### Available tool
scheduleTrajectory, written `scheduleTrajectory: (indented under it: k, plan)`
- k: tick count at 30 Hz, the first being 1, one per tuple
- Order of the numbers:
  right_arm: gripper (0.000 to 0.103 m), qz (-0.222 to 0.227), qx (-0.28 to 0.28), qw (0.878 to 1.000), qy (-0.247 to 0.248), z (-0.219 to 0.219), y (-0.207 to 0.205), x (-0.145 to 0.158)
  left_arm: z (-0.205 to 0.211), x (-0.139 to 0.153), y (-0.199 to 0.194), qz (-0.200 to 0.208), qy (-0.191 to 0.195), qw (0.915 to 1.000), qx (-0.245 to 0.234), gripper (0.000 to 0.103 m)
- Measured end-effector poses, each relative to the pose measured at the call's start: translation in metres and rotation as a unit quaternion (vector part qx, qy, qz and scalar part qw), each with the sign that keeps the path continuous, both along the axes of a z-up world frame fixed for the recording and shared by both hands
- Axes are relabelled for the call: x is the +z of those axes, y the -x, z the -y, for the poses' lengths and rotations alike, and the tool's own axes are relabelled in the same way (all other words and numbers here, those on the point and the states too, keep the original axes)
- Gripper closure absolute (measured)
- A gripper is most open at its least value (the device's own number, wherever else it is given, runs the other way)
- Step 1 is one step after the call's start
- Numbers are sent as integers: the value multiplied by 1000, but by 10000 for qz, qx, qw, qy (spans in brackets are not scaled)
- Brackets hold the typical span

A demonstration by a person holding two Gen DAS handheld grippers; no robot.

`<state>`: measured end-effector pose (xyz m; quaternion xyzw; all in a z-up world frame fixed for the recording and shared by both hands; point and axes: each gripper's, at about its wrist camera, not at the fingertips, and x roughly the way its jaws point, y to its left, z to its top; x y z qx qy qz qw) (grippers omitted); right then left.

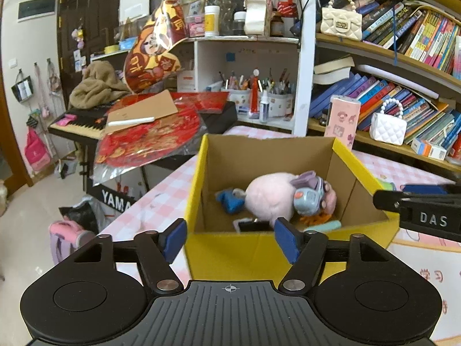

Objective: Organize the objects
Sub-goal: 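Withdraw both tools from the box toward the white charger and green toy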

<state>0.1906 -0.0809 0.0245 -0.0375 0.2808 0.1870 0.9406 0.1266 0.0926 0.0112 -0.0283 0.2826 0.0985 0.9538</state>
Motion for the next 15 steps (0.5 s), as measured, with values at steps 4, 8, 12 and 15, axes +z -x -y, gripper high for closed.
scheduleTrajectory:
  k: [4, 8, 12, 15]
  plan:
    - [62, -359, -120, 9992, -135, 3, 21, -10, -1, -5, 21, -115, 28, 9999, 7, 30]
    - [62, -562, -194, 9982, -16, 0, 45, -22, -1, -12, 38, -271, 68, 9996, -20, 30]
    - [62, -689, -244, 9973, -11, -2, 64, -31, 1, -16, 52, -390, 82, 9992, -54, 30]
    - [62, -775, -239, 9967, 3, -4, 74, -35, -2, -20, 59, -506, 166, 9986, -25, 30]
